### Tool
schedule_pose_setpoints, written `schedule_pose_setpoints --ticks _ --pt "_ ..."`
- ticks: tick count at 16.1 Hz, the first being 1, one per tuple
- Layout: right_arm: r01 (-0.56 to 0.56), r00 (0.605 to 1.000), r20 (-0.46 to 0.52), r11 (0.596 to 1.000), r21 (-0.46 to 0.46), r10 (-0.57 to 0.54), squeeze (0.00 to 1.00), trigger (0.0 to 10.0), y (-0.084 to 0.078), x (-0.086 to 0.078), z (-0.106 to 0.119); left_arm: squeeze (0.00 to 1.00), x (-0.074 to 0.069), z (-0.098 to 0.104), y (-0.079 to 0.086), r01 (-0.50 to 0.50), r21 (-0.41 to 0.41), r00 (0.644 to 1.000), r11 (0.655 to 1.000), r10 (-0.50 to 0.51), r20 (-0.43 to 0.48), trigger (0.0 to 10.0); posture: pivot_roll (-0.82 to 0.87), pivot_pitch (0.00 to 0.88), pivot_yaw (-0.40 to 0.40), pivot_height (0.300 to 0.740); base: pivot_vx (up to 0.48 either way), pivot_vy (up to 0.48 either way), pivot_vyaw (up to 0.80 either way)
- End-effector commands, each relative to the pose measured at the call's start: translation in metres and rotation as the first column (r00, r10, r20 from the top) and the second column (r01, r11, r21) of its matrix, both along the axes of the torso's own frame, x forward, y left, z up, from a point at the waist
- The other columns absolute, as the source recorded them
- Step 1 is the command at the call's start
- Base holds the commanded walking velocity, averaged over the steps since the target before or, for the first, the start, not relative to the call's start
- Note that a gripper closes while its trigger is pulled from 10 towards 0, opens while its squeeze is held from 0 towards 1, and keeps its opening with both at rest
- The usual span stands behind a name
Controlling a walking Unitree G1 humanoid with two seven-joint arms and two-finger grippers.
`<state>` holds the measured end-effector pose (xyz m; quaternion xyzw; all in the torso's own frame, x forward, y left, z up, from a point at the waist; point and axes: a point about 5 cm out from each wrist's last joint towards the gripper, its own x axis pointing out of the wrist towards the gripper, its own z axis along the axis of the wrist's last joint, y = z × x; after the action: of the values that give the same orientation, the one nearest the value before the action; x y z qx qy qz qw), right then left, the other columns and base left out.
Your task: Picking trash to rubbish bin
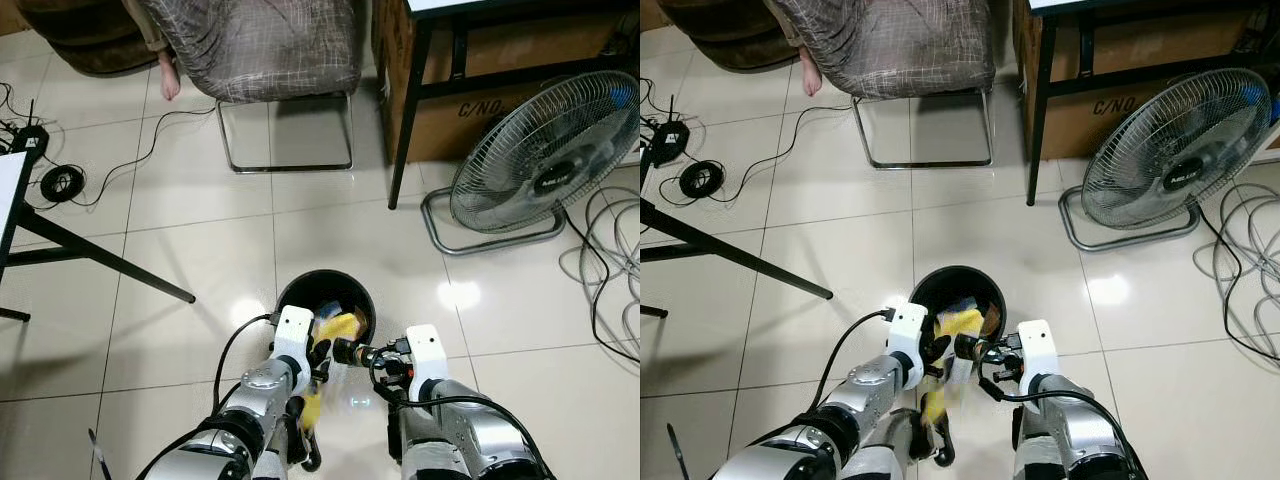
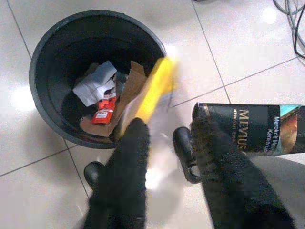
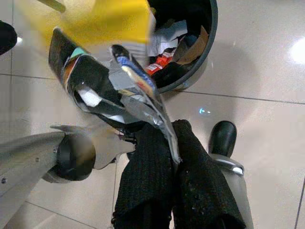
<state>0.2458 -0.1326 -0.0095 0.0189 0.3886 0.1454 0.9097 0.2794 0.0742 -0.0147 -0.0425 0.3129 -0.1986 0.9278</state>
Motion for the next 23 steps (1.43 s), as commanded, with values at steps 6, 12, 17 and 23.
schedule_pose_setpoints --ticks 6,12,17,23 --pt "-0.013 0.999 -0.036 1.000 0.002 0.013 0.00 10.0 0.003 -0.008 -0.006 1.00 -0.008 -0.008 0.004 -0.011 0.017 0.999 1.000 0.012 -0.038 10.0 -0.31 0.338 0.156 0.740 0.000 0.000 0.00" --pt "-0.016 0.999 -0.039 1.000 0.000 0.016 0.00 10.0 0.002 -0.008 -0.007 1.00 -0.006 -0.007 0.008 -0.001 0.052 1.000 0.999 0.002 -0.016 10.0 -0.29 0.332 0.158 0.740 0.000 0.000 0.00" --pt "-0.022 0.999 -0.029 1.000 -0.001 0.022 0.00 10.0 0.003 0.009 -0.008 0.00 -0.015 -0.016 0.058 -0.023 0.114 1.000 0.993 0.022 0.013 10.0 -0.20 0.319 0.150 0.740 0.000 0.000 0.00" --pt "-0.047 0.999 -0.024 0.998 -0.036 0.047 0.00 10.0 0.002 0.027 -0.010 0.00 -0.037 -0.023 0.094 0.007 0.145 0.999 0.989 -0.013 0.038 10.0 -0.08 0.321 0.153 0.740 0.000 0.000 0.00"
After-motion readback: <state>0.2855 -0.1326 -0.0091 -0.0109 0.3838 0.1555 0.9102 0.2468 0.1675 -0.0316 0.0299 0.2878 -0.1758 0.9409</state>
